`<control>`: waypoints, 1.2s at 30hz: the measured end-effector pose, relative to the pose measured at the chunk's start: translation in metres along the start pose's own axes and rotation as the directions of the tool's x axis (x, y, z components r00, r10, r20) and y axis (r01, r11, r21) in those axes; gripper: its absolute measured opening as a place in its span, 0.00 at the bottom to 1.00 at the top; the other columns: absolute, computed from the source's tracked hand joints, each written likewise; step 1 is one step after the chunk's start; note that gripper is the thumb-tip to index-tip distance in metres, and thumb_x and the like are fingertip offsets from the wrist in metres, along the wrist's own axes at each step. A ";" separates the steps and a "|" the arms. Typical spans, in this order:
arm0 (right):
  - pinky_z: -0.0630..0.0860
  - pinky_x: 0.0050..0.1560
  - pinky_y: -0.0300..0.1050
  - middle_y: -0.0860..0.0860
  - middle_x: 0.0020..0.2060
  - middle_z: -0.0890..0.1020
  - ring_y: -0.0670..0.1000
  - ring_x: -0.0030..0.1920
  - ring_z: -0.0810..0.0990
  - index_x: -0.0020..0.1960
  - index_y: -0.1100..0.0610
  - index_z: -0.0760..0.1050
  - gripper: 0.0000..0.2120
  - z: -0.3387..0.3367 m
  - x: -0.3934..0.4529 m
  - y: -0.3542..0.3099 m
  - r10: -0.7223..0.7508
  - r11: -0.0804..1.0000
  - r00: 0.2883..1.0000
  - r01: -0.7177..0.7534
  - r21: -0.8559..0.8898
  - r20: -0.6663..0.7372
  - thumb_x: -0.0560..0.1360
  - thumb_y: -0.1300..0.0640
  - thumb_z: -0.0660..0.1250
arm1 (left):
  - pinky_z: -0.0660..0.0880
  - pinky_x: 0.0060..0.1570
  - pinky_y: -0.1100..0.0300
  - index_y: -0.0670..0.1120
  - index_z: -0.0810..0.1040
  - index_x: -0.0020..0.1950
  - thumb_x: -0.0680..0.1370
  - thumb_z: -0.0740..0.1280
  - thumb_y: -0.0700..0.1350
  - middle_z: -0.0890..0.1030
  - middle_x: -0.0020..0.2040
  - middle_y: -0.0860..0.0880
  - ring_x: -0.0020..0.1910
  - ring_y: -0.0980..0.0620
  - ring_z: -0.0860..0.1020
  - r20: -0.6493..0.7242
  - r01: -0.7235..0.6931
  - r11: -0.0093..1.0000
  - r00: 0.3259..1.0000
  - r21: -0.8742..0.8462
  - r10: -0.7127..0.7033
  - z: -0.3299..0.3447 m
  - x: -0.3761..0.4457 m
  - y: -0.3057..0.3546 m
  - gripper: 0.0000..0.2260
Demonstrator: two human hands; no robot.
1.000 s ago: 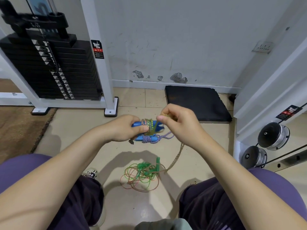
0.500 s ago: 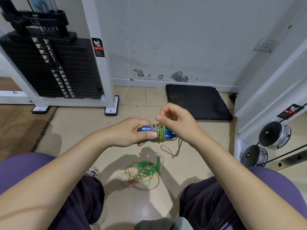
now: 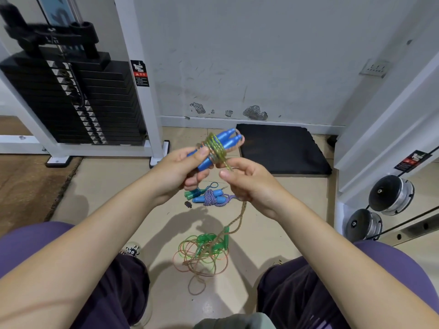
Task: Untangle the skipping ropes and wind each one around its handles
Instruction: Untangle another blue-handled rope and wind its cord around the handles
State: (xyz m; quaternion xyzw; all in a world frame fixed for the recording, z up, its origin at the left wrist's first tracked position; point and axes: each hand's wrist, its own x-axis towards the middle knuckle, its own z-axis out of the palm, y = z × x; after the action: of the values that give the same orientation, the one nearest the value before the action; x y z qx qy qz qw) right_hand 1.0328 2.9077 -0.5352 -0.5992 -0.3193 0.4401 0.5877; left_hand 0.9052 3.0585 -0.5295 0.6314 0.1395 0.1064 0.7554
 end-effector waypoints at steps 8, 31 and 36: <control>0.59 0.22 0.35 0.51 0.24 0.69 0.45 0.22 0.62 0.41 0.57 0.74 0.15 0.005 0.006 0.015 0.014 0.969 0.993 -0.042 -0.244 -0.113 0.83 0.54 0.58 | 0.61 0.24 0.66 0.41 0.73 0.45 0.82 0.61 0.50 0.72 0.29 0.48 0.23 0.56 0.63 -0.173 0.044 0.996 0.983 -0.073 -0.057 0.006 0.006 -0.006 0.13; 0.71 0.38 0.44 0.48 0.32 0.77 0.45 0.34 0.73 0.39 0.54 0.74 0.12 -0.015 0.003 -0.009 -0.341 0.652 0.929 0.125 -0.748 -0.142 0.79 0.50 0.66 | 0.67 0.27 0.63 0.40 0.78 0.47 0.80 0.66 0.52 0.75 0.29 0.50 0.26 0.53 0.69 0.232 0.069 0.736 0.926 0.673 -0.299 0.010 -0.001 0.009 0.14; 0.66 0.35 0.38 0.49 0.29 0.71 0.42 0.30 0.68 0.36 0.59 0.72 0.18 -0.007 0.000 -0.005 -0.163 0.819 0.978 0.060 -0.571 -0.131 0.81 0.49 0.63 | 0.71 0.29 0.62 0.45 0.78 0.44 0.80 0.67 0.49 0.76 0.30 0.49 0.28 0.54 0.72 0.284 -0.034 0.736 0.934 0.676 -0.218 0.008 -0.006 0.015 0.09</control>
State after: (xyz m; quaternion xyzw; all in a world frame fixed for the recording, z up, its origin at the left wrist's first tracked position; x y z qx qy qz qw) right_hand 1.0394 2.9051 -0.5304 -0.7621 -0.4170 0.2367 0.4351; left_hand 0.9023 3.0518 -0.5130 0.8612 0.0656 -0.1013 0.4938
